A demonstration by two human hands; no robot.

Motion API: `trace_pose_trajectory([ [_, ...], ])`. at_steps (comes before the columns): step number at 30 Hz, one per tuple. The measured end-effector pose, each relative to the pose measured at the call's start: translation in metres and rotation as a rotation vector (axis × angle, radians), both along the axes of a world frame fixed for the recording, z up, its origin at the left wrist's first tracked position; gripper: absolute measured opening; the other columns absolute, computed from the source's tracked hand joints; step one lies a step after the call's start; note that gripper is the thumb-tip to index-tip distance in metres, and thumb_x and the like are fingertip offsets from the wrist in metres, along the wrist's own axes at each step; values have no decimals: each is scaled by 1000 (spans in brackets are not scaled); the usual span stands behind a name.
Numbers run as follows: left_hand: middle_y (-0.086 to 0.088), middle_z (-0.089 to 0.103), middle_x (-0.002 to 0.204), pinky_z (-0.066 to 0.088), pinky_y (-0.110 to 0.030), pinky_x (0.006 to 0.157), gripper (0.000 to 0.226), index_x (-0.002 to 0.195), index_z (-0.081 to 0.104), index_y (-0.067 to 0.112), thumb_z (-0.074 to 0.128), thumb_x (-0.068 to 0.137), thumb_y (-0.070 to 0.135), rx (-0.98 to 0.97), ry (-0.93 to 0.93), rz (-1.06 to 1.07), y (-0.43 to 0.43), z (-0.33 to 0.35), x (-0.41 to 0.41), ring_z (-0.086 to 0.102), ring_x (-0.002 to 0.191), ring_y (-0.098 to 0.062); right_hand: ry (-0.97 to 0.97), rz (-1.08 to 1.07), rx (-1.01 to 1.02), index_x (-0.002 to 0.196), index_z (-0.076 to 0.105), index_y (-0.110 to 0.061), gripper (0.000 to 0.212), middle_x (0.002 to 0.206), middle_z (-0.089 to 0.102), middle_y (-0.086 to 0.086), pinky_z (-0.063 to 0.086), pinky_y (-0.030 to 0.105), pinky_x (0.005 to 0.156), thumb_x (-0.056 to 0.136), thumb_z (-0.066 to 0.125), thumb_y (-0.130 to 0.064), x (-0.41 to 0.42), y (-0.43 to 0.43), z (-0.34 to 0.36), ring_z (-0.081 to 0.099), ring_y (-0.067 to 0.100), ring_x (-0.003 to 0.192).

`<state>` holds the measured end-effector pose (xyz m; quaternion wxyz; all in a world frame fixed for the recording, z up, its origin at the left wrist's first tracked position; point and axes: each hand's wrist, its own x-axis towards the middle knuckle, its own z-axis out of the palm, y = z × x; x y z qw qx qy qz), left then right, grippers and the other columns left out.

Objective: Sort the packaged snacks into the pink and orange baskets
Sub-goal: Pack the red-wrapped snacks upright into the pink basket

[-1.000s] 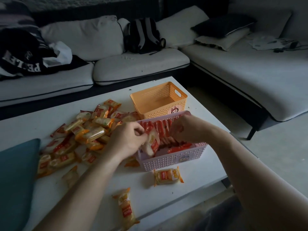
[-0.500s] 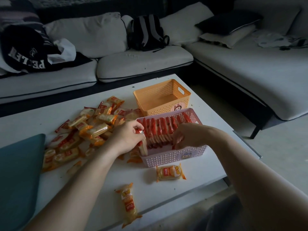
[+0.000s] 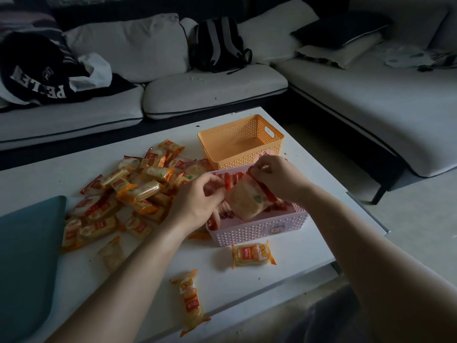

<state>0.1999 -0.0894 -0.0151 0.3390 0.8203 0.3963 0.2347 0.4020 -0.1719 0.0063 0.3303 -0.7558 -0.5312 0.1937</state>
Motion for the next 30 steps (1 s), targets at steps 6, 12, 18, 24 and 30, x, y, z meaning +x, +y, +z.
trace_pose_trajectory([
  [6, 17, 70, 118, 53, -23, 98, 35, 127, 68, 30, 72, 93, 31, -161, -137, -133, 5, 1, 2, 62, 111, 4, 366, -113, 57, 93, 68, -17, 18, 88, 69, 3, 63, 33, 63, 100, 60, -32, -20, 3, 8, 68, 14, 74],
  [12, 17, 67, 98, 47, -12, 72, 12, 99, 69, 29, 75, 91, 23, -37, -25, 98, 13, -3, -14, 62, 94, 0, -42, -90, 15, 97, 70, -12, 17, 90, 67, 0, 55, 21, 53, 99, 61, -27, -33, 13, 5, 65, 11, 69],
  [18, 12, 72, 89, 51, -29, 75, 14, 87, 68, 27, 81, 83, 29, -190, 132, 128, 11, -17, -26, 66, 86, -6, -197, -49, -21, 85, 67, -8, 17, 75, 69, 6, 61, 35, 53, 96, 57, -15, -53, 22, -3, 68, 18, 59],
  [24, 13, 71, 87, 58, -32, 81, 11, 86, 67, 32, 74, 90, 24, -189, 159, 119, 10, -20, -23, 67, 86, -6, -109, 46, -162, 81, 69, -4, 23, 69, 72, 9, 61, 30, 52, 98, 56, -12, -71, 29, -14, 72, 19, 56],
  [30, 18, 67, 87, 50, -19, 70, 4, 97, 70, 30, 69, 95, 26, -218, 115, 59, 10, -17, -29, 63, 84, 2, -20, 199, -407, 104, 72, -4, 20, 85, 76, 10, 64, 29, 65, 91, 73, -18, -71, 32, -6, 76, 17, 71],
])
